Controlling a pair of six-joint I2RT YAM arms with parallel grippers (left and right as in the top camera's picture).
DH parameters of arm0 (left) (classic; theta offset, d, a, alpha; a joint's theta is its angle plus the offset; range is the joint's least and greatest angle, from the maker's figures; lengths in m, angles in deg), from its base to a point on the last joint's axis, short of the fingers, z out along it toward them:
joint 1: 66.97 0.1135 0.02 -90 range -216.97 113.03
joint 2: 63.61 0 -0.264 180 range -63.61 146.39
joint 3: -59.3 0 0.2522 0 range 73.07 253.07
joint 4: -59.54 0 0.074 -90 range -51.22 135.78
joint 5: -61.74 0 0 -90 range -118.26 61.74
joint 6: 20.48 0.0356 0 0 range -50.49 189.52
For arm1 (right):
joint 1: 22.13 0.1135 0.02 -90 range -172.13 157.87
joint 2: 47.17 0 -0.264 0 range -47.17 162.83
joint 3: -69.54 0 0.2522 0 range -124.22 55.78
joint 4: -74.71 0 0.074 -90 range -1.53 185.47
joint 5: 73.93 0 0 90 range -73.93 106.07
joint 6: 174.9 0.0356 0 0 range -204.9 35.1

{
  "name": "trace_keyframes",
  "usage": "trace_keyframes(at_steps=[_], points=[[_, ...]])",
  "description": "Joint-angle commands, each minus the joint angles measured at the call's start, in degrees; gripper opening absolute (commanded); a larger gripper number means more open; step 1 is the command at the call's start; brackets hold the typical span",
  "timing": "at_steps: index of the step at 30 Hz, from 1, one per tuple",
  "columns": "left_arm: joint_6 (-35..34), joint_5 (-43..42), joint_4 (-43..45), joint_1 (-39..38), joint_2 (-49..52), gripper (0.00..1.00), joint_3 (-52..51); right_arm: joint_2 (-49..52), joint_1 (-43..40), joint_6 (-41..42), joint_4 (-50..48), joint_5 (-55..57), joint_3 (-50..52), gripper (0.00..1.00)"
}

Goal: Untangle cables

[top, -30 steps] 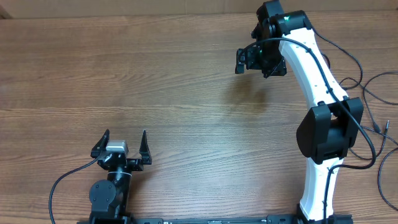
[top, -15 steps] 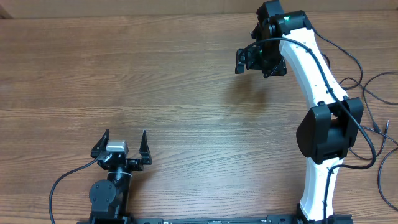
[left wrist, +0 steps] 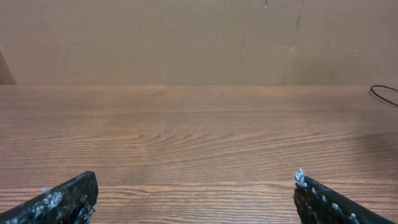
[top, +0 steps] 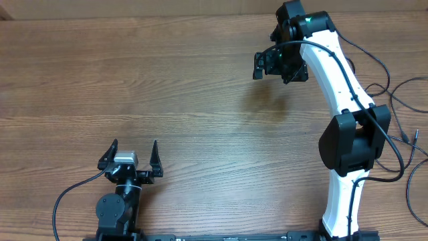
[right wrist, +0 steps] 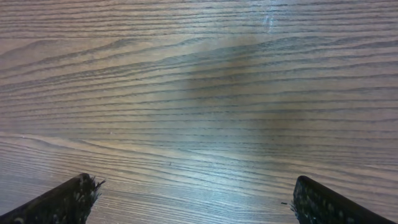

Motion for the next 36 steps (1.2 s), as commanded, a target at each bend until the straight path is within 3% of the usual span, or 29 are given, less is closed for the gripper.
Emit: trace_keyframes(at_steps=[1, 20, 31, 36], points=[[-0.20, 0.37, 0.04, 0.57, -0.52, 0.99, -0.20, -2.16, 0.02, -0.09, -0.13, -0.44, -0.35, 1.00], [-0.20, 0.37, 0.07, 0.57, -0.52, 1.00, -0.22, -4.79, -1.22, -0.11, 2.14, 0.44, -0.35, 1.00], [-0.20, 0.37, 0.07, 0.57, -0.52, 1.00, -0.22, -26.14, -1.27, -0.07, 2.03, 5.88, -0.13, 1.00], [-0.20, 0.37, 0.04, 0.57, -0.52, 0.99, -0.20, -36.61, -1.27, -0.07, -1.97, 7.98, 5.88, 1.00]])
